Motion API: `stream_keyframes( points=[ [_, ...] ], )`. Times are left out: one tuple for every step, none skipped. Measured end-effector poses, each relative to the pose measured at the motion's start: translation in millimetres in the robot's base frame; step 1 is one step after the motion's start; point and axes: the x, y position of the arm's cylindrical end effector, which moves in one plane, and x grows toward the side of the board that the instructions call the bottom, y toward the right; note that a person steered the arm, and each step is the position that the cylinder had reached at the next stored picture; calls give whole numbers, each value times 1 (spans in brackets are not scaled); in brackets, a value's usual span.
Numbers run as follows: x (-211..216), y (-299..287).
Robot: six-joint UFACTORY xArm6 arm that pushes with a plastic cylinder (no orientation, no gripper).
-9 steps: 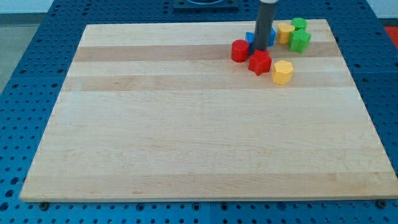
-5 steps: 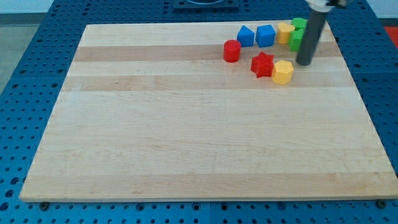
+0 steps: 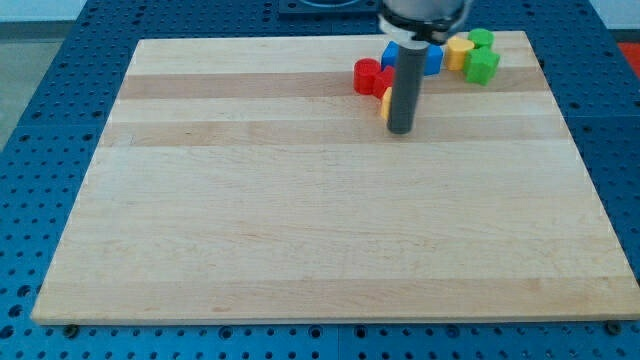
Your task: Place the red star and hexagon in a vertical line below the triangle
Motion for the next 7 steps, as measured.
stream_keyframes(
  points=[
    [-7,-29],
    [-24,-61],
    [-41,-79],
    [23,-45],
    [60,32],
    [34,97],
    [33,97]
  ],
)
